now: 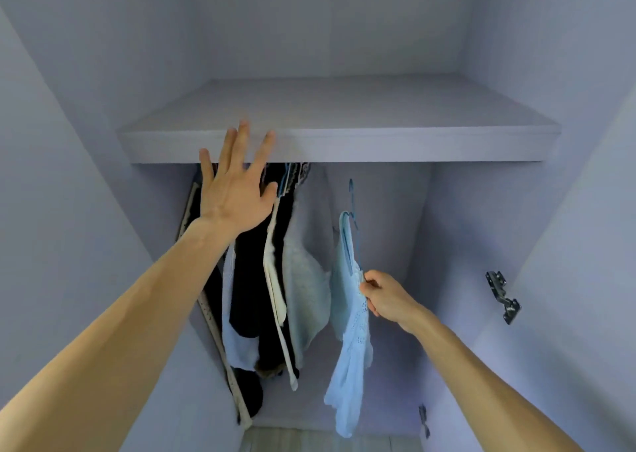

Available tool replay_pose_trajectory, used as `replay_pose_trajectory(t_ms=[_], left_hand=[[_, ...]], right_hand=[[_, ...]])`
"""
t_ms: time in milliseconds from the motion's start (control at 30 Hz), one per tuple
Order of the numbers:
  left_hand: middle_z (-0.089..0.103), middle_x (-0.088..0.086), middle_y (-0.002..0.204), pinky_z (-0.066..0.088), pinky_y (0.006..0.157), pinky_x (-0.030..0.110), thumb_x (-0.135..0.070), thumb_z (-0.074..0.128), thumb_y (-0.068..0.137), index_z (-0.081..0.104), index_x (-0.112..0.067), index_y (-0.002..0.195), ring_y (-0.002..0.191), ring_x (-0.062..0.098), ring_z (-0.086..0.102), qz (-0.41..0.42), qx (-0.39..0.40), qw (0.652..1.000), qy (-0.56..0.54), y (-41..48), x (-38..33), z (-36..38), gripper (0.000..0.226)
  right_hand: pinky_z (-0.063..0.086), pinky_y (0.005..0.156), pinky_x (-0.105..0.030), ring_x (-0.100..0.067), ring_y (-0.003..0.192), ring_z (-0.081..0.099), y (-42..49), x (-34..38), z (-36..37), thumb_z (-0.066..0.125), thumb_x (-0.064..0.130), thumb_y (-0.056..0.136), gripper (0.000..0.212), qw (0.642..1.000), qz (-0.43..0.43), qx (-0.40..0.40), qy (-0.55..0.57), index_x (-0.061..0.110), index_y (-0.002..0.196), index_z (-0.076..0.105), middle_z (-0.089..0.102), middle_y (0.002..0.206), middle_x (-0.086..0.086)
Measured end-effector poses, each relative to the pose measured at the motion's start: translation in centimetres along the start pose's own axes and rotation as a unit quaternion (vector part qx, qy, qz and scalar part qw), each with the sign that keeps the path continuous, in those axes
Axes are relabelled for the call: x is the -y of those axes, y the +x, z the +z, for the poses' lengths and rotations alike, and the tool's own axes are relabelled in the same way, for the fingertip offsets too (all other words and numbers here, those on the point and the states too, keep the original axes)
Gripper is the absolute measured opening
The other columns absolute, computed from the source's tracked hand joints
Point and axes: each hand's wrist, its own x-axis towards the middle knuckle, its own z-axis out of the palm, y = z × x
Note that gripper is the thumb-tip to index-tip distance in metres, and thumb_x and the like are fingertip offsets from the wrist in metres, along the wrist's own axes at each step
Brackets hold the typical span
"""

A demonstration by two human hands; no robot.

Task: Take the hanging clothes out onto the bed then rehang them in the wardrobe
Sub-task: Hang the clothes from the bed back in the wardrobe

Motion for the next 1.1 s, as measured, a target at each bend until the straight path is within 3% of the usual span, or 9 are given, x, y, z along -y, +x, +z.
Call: replay_pose_trajectory(t_ms=[133,233,533,667,833,967,1100], left_hand=[[-0.021,-0.002,0.165,0.0,0.119,0.065,-0.05,0.029,0.103,-0.017,-0.042,0.154,0.153,0.02,-0.016,-0.039,0.002,0.999,-0.012,2.5,0.1,1.6,0.069],[-0.015,-0.002,0.167,0.002,0.119,0.065,-0.052,0.027,0.104,-0.014,-0.042,0.155,0.153,0.02,-0.015,-0.053,-0.04,0.998,-0.016,3.1,0.1,3.3,0.066],[-0.002,0.001,0.167,0.008,0.118,0.067,-0.053,0.024,0.103,-0.007,-0.039,0.157,0.154,0.021,-0.01,-0.065,-0.098,0.993,0.007,4.1,0.4,5.5,0.064],[0.0,0.003,0.167,0.011,0.117,0.069,-0.052,0.027,0.104,-0.002,-0.036,0.158,0.154,0.024,-0.009,-0.067,-0.102,0.992,0.014,4.1,0.5,5.8,0.064],[0.002,0.004,0.167,0.012,0.116,0.069,-0.051,0.029,0.104,0.002,-0.034,0.159,0.154,0.024,-0.007,-0.073,-0.103,0.992,0.016,4.0,0.2,5.7,0.063],[0.003,0.004,0.166,0.011,0.117,0.069,-0.05,0.034,0.104,0.002,-0.035,0.159,0.154,0.024,-0.007,-0.081,-0.1,0.992,0.015,3.9,-0.2,5.5,0.065],[0.005,0.003,0.166,0.011,0.117,0.069,-0.05,0.034,0.103,0.002,-0.036,0.158,0.154,0.024,-0.006,-0.085,-0.093,0.992,0.016,3.9,-0.4,5.2,0.065]], right_hand=[[0.04,0.061,-0.03,-0.016,0.064,0.041,6.0,2.4,-1.5,0.039,0.02,0.101,0.013,0.999,-0.019,-0.025,-0.008,0.017,0.093,0.048,0.045,0.073,-0.001],[0.039,0.061,-0.026,-0.014,0.067,0.041,9.9,4.4,-2.4,0.036,0.022,0.103,0.015,0.998,-0.038,-0.034,-0.026,0.015,0.103,0.05,0.046,0.078,-0.001],[0.037,0.057,-0.032,-0.013,0.062,0.041,14.1,4.9,-0.2,0.038,0.023,0.105,0.016,0.995,-0.088,-0.029,-0.046,0.017,0.093,0.048,0.046,0.074,-0.002],[0.043,0.062,-0.028,-0.012,0.067,0.046,13.3,5.1,-0.4,0.039,0.023,0.105,0.015,0.991,-0.129,-0.037,-0.017,0.015,0.097,0.05,0.055,0.087,-0.002],[0.036,0.058,-0.026,-0.011,0.063,0.039,15.1,7.0,-2.2,0.039,0.019,0.104,0.019,0.989,-0.127,-0.071,0.016,0.018,0.087,0.045,0.044,0.074,0.002],[0.038,0.058,-0.028,-0.014,0.067,0.045,16.7,6.7,-2.3,0.035,0.02,0.105,0.015,0.994,-0.087,-0.039,-0.055,0.012,0.102,0.047,0.048,0.079,-0.001],[0.043,0.067,-0.033,-0.022,0.074,0.05,17.0,6.3,-1.6,0.033,0.021,0.104,0.016,0.985,-0.093,-0.043,-0.138,0.009,0.102,0.044,0.053,0.092,-0.01]])
